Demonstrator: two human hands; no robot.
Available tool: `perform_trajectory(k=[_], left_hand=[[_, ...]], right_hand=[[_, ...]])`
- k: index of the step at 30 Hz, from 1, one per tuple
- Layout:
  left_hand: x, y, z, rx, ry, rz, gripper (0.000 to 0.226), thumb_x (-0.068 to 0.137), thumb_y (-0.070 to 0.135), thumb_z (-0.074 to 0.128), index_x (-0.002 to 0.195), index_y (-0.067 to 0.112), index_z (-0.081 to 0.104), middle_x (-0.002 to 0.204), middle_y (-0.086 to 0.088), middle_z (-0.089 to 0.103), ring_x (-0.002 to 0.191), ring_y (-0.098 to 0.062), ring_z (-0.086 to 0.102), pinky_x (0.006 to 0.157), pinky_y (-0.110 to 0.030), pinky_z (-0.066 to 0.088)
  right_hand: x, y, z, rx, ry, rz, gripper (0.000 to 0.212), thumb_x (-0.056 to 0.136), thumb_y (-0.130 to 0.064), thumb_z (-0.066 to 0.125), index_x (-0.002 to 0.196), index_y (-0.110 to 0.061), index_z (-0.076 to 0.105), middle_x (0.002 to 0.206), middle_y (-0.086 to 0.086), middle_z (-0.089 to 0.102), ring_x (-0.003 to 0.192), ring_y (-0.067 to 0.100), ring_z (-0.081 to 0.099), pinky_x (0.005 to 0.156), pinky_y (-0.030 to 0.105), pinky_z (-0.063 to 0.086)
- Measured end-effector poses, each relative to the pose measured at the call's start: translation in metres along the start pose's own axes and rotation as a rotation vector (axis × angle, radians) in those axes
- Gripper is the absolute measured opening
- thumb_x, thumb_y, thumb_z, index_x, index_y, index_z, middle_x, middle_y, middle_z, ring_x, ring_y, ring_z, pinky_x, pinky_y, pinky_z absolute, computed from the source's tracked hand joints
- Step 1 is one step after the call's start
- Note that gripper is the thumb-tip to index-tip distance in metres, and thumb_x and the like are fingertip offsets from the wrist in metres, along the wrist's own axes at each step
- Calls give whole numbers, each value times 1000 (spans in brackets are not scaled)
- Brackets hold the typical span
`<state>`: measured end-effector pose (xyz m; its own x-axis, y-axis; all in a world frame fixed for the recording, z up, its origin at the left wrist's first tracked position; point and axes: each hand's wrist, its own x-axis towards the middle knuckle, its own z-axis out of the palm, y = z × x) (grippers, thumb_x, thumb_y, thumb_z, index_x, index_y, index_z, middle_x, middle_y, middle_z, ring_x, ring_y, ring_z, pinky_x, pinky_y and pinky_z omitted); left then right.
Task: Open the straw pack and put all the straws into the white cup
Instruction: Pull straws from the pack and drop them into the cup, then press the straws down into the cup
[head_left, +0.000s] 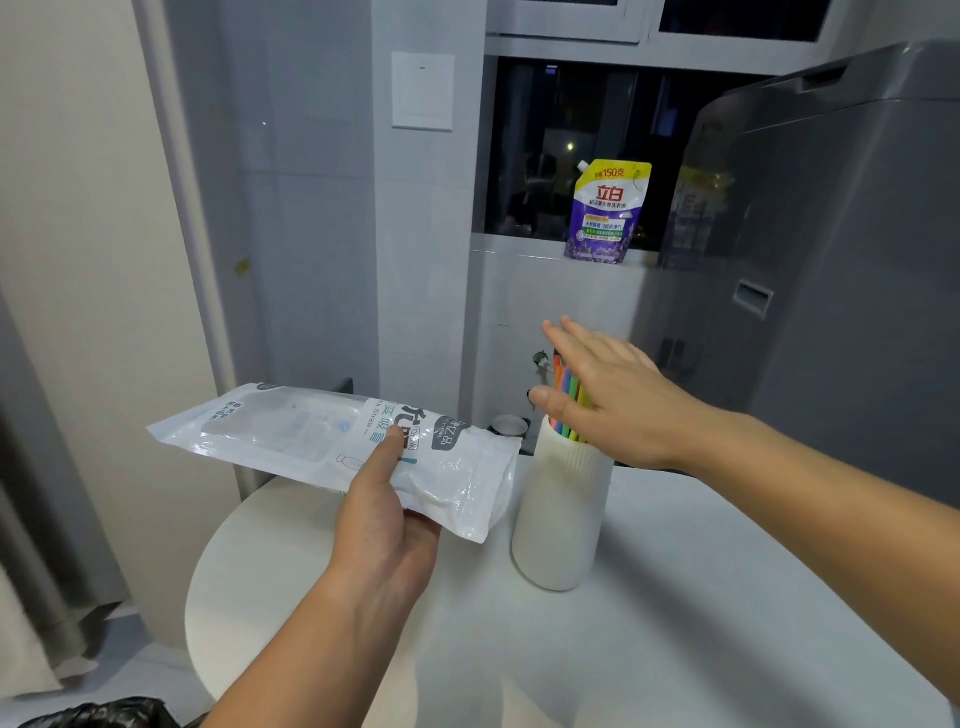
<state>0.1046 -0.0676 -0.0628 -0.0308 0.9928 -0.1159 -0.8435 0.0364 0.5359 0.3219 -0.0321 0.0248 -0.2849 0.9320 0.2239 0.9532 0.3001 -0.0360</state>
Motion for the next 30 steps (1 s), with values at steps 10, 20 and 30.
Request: perform_trajectory(k=[10, 20, 30], left_hand=[[-4, 2, -1, 37, -41, -77, 38, 98, 19, 64, 136, 15, 63, 118, -9, 77, 103, -26, 76, 91, -47, 58], [-37, 18, -1, 132, -101, -121, 24, 96, 10, 66, 119, 2, 67, 111, -20, 77, 98, -33, 77, 76, -47, 64], [-93, 98, -101, 172, 157, -58, 24, 103, 3, 51, 124, -1, 62, 118, -23, 74, 109, -35, 72, 95, -53, 54]], right_hand=[[-34, -24, -21, 116, 605, -59, 33, 97, -40, 53, 112, -14, 67, 109, 4, 64, 106, 22, 55, 91, 41, 46], [-94, -100, 40, 1423, -146, 637, 45, 95, -59, 56, 110, -18, 68, 96, 14, 79, 80, 32, 78, 72, 47, 65], [-100, -198, 94, 1683, -120, 532, 10, 101, -6, 59, 103, -2, 68, 82, 12, 80, 64, 26, 77, 50, 30, 60]])
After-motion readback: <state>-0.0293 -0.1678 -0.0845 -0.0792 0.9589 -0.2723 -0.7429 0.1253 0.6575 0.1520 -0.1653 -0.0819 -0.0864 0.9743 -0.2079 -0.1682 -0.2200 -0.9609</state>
